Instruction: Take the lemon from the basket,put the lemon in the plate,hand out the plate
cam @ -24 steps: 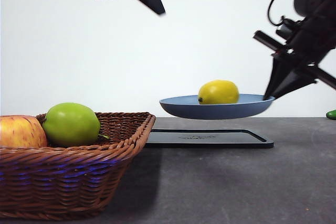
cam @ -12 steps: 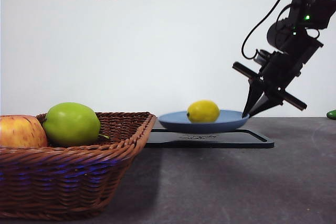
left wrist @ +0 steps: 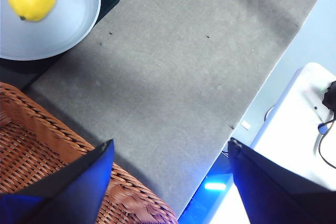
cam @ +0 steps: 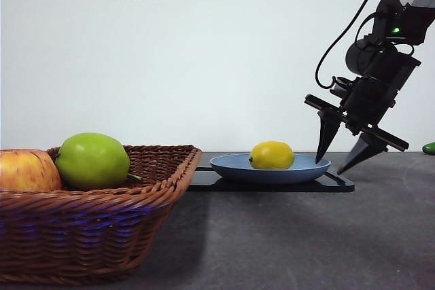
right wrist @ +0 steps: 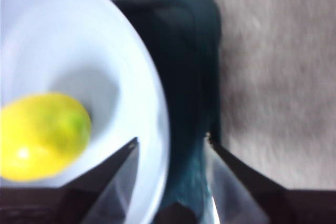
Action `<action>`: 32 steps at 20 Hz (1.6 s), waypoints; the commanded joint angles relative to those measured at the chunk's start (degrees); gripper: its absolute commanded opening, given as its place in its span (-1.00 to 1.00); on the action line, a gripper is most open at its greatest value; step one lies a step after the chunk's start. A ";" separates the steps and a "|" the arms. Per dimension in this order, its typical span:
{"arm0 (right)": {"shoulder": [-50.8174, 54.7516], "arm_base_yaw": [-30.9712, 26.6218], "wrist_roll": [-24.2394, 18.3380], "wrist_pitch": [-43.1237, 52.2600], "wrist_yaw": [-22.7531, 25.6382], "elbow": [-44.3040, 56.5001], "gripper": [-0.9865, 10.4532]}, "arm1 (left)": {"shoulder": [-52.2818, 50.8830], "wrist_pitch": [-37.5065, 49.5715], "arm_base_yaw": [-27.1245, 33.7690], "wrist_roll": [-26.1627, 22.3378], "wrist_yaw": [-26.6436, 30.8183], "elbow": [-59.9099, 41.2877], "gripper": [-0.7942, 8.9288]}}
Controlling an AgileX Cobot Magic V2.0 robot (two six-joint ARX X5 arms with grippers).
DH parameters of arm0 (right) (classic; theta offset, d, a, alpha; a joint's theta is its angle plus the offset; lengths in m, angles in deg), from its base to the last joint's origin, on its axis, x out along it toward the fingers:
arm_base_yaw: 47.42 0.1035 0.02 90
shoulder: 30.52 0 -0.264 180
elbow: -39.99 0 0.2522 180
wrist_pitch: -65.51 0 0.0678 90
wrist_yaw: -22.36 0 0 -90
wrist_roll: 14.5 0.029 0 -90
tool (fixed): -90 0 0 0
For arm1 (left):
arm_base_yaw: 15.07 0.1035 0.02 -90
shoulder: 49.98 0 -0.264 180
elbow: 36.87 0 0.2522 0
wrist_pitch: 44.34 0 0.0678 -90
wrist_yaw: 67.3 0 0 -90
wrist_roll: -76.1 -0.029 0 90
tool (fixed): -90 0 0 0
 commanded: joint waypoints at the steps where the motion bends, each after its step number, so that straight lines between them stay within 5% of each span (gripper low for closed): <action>1: 2.36 0.02 -3.23 -2.56 0.15 -1.62 -0.40 | 0.76 1.20 -0.44 -1.01 0.17 0.96 -0.07; 6: 12.87 0.20 -6.91 -15.45 0.24 -1.62 -0.63 | 0.76 4.15 0.37 -10.03 3.32 0.96 -0.31; 10: 21.79 2.89 -12.35 -21.75 1.03 -1.57 -0.82 | 0.76 6.05 1.40 -15.12 17.77 0.94 -0.79; 12: 27.06 5.99 -13.42 -22.34 6.47 -1.20 -0.82 | 0.76 6.80 3.32 -15.50 20.26 0.90 -0.82; 19: 49.64 20.11 -12.74 -11.02 23.93 9.97 -0.82 | -1.40 8.37 14.34 -14.25 9.35 0.13 -0.82; 23: 62.71 24.30 -12.76 1.88 25.88 23.02 -0.82 | -8.35 15.93 18.58 -14.67 2.82 -7.72 -0.82; 32: 81.66 24.55 -12.70 28.87 25.92 53.09 -0.82 | -34.93 45.59 21.49 -11.06 -0.76 -46.12 -0.82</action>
